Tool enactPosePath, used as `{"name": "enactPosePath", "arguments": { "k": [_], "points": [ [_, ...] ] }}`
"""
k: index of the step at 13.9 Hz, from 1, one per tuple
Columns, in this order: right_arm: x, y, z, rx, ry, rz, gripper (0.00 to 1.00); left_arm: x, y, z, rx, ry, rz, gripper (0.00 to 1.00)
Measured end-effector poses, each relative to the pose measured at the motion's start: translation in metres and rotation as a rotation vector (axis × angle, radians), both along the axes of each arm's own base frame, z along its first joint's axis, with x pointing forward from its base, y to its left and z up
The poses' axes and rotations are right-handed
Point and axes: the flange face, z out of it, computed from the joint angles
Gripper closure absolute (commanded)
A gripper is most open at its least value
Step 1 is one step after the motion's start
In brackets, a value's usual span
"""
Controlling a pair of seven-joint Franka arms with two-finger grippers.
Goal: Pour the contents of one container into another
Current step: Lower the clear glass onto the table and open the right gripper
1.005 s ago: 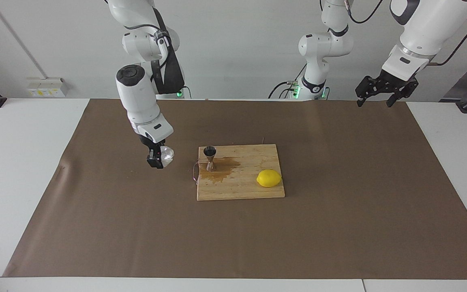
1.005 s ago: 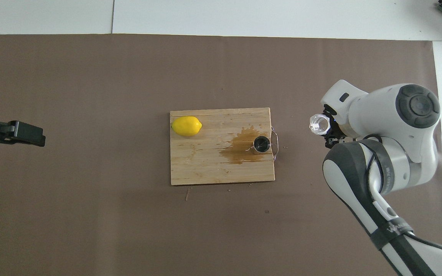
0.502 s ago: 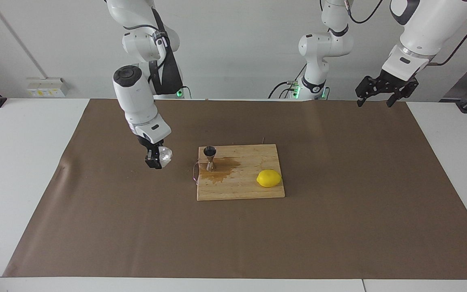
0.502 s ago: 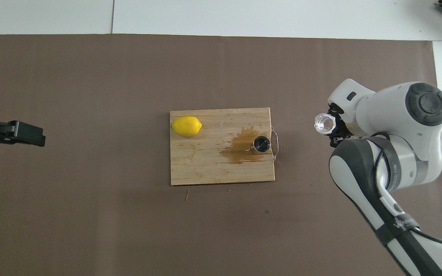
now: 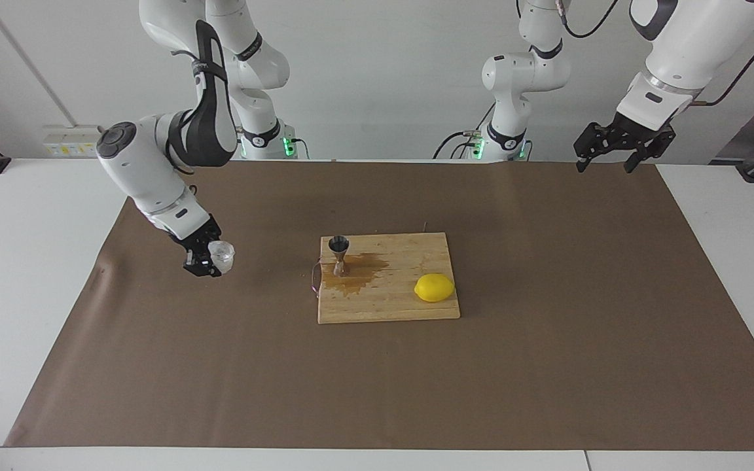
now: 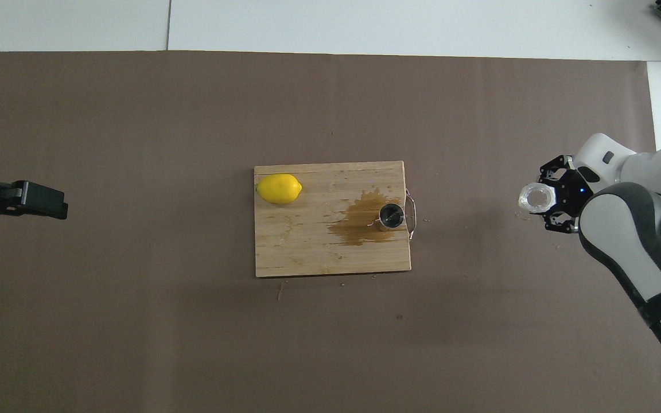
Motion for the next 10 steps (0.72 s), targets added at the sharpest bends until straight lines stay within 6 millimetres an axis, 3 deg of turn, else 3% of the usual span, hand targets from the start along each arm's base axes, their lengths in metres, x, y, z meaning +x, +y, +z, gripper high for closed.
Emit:
{"name": "enactPosePath", "arguments": {
  "k": [6, 9, 10],
  "points": [
    [-0.021, -0.01, -0.063, 0.102, -0.032, -0.003, 1.0, 0.0, 0.0, 0.0, 0.0, 0.0, 0.0, 0.0],
    [-0.024, -0.009, -0.085, 0.164, -0.028, -0.022, 1.0, 0.0, 0.0, 0.0, 0.0, 0.0, 0.0, 0.0],
    [-0.025, -0.008, -0.091, 0.192, -0.031, -0.029, 0.89, 0.0, 0.0, 0.0, 0.0, 0.0, 0.0, 0.0]
  ]
}}
